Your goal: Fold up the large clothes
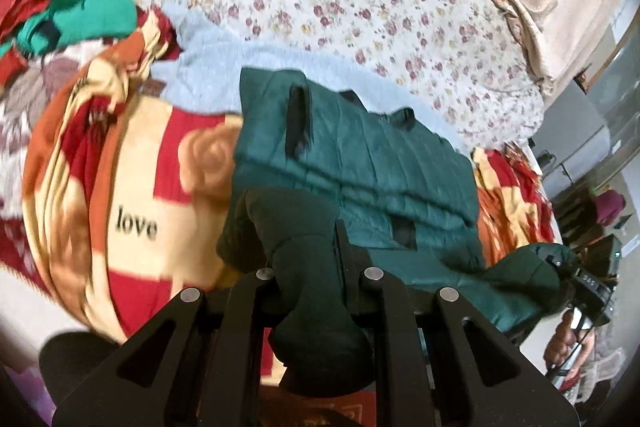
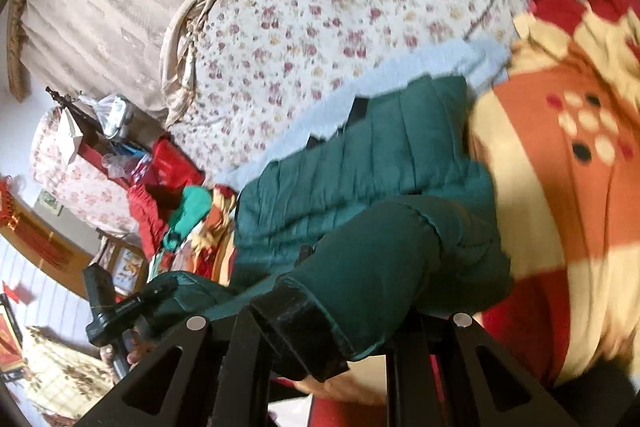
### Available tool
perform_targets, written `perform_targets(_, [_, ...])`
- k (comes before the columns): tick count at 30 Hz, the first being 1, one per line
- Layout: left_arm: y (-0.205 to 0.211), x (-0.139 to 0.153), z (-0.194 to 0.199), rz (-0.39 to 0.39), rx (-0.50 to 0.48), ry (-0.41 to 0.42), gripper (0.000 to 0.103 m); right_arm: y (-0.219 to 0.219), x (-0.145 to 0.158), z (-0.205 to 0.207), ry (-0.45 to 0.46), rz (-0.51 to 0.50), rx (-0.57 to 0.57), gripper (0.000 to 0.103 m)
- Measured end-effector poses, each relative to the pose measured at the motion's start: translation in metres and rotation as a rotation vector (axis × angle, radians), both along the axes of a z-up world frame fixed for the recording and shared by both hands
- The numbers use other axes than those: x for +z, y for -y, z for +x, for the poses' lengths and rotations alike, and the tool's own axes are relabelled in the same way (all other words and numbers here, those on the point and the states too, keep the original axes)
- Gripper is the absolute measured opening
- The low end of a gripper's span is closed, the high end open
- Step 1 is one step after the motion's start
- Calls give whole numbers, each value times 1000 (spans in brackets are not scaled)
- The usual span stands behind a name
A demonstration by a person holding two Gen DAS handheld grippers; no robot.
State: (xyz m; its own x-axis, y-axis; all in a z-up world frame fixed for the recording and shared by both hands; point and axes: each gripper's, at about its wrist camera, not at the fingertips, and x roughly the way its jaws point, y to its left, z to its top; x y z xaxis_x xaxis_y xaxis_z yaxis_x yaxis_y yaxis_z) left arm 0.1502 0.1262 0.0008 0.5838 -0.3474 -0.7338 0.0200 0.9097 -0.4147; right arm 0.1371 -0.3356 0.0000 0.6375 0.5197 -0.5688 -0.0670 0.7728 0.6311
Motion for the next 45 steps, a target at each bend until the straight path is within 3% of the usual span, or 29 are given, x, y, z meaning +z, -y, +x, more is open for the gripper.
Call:
perform_targets(8, [17,5,66,94,38,-8,11,1,6,66,-24,-77,-57,13])
perform_targets(15, [17,-9,125,129,90,-88,11,1,-6,128,-72,-144,-104,14])
perform_targets(29, [39,-65,218,232,125,-155,17,10,-79,210,-183,-158,-152,13])
perform_targets(35, [44,-81,232,218,138,-154,19,16,-97,221,-207,-127,-167,15])
perform_targets(41, [36,-71,225,175,111,-139,21,15,-92,218,-201,-128,-162,16])
perform_targets(45, [37,-62,215,187,112,-127,21,10,-84,212,-187,-146,-172,17])
